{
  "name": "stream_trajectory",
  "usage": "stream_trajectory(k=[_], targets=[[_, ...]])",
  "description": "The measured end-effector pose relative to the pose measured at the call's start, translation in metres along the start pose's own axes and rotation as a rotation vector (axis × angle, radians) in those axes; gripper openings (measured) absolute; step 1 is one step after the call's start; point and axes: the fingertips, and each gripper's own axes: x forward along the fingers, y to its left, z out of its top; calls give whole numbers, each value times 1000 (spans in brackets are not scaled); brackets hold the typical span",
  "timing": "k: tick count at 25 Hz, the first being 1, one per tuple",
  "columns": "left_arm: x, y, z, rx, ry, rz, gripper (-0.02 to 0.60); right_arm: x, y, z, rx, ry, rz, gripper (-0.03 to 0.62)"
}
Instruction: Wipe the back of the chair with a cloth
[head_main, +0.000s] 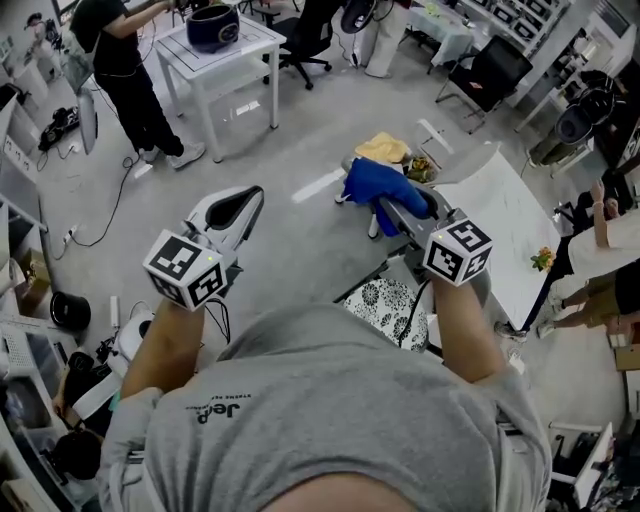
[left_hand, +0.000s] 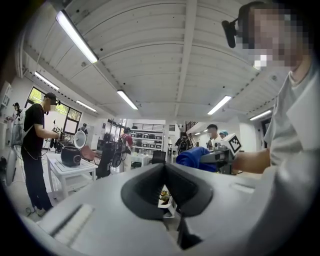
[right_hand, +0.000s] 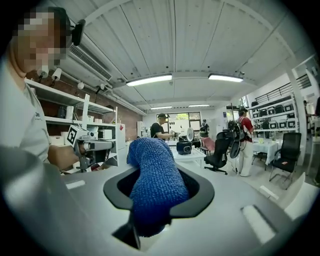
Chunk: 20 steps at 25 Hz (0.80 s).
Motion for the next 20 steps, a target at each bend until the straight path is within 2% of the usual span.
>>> stream_trajectory(k=[20], targets=[[10,3,-4,-17,2,-17,58,5,-10,1,-23,2,-8,129]])
